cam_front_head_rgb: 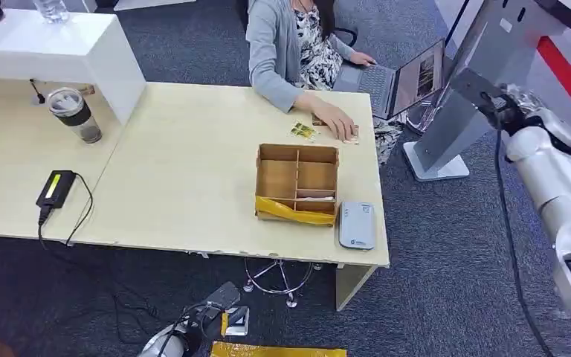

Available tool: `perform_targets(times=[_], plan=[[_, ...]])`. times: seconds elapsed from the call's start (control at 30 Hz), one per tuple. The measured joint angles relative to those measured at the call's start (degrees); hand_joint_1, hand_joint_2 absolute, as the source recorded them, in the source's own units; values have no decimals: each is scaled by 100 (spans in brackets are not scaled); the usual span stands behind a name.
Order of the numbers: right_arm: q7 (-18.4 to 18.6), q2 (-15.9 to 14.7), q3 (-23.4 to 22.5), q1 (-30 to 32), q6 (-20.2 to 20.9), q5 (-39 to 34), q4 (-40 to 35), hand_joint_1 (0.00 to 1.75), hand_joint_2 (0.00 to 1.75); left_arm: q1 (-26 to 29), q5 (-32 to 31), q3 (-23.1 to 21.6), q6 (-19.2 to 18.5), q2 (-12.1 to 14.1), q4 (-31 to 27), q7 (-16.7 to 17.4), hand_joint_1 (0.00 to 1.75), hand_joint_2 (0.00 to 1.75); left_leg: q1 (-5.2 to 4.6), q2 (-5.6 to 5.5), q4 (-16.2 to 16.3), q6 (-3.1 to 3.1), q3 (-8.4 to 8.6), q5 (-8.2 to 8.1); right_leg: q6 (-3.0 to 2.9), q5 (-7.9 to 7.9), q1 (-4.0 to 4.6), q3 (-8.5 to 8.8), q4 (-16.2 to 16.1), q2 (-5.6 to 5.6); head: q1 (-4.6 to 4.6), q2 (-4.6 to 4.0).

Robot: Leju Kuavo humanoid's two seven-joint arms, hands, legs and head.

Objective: Pass the card to the sensor for recognition and then transmit it.

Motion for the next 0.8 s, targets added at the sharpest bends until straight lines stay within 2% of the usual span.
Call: perform_targets(times=[0.2, 0.27, 0.43, 0.6, 0.8], plan=[[-120, -762, -379, 545, 44, -637, 85, 0, 0, 69, 241, 0, 79, 17, -18, 44, 0, 0, 2, 9, -1, -1, 2, -4, 0, 0, 2, -1, -3, 8, -2, 0], [-120, -1035, -556, 887, 52, -865, 98, 0, 0, 77, 286, 0, 77, 17, -18, 39, 0, 0, 3, -6, -2, 0, -1, -5, 1, -2, 3, 6, -3, -9, -2, 0], [-24, -1493, -1106, 2069, -57, -1750, 140, 0, 0, 69, 189, -13, -2, 26, -18, -102, 0, 0, 3, -19, -2, 3, -4, -8, 7, -7, 3, 10, -5, -18, -4, 0], [164, -1673, -1920, 3421, -267, -2992, 212, 0, 0, -11, -17, -28, -26, 4, -79, -275, 0, 0, 5, -23, -5, 6, -7, -13, 9, -12, 6, 10, -7, -30, 0, 0], [-146, -1631, -2967, 4697, -529, -3704, 350, 0, 0, -5, 193, -26, 29, 2, -221, -435, 0, 0, 7, -20, -9, 2, -10, -16, 4, -16, 8, 6, -5, -28, -7, 0]])
